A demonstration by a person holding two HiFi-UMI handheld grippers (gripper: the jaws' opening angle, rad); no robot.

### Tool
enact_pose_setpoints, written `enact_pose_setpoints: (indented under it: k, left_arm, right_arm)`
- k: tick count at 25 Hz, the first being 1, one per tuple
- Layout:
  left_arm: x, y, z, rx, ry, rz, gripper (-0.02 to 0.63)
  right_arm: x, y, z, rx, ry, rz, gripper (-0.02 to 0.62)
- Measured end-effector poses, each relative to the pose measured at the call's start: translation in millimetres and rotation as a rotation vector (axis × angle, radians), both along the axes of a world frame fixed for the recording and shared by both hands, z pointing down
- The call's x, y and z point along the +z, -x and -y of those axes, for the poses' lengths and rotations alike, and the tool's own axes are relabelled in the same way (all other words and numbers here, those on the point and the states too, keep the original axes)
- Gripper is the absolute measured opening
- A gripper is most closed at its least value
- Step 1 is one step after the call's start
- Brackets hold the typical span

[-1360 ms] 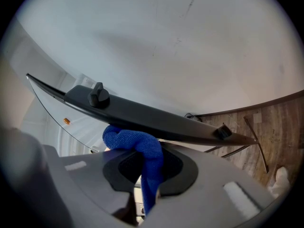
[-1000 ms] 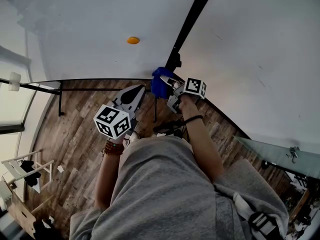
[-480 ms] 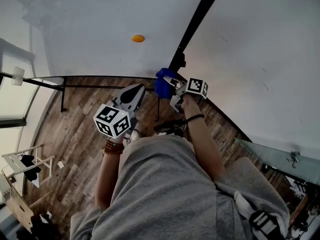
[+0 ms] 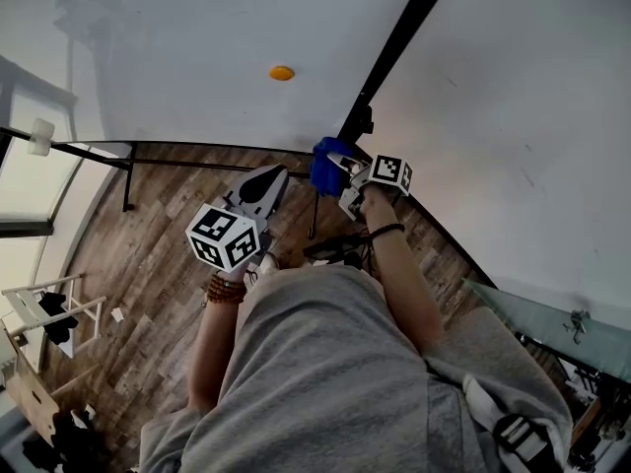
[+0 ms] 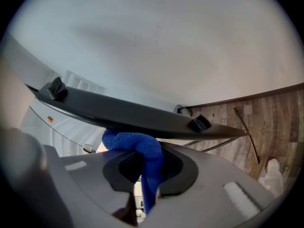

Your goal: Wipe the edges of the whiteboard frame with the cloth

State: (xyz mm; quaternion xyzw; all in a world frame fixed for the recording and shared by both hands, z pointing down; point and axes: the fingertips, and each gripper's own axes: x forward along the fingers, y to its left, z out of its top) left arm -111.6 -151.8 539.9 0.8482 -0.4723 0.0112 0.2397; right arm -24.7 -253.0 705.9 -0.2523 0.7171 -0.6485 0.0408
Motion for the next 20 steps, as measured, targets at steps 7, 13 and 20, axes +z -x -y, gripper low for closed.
enact_pose_setpoints:
  k: [7, 13, 20]
  left_arm:
    - [3, 2, 1, -0.033, 0.003, 0.004, 0.008]
    - [5, 8, -4, -0.064, 0.014, 0.006, 0.008]
    - [6, 11, -8, -0.088, 0.021, 0.015, 0.008]
  right_arm:
    - [13, -2, 2, -0.022, 0.020, -0.008, 0.061]
    - [22, 0, 1, -0.038, 0.036, -0.017, 0.061]
    - [32, 2, 1, -0.049, 0.056, -0.021, 0.061]
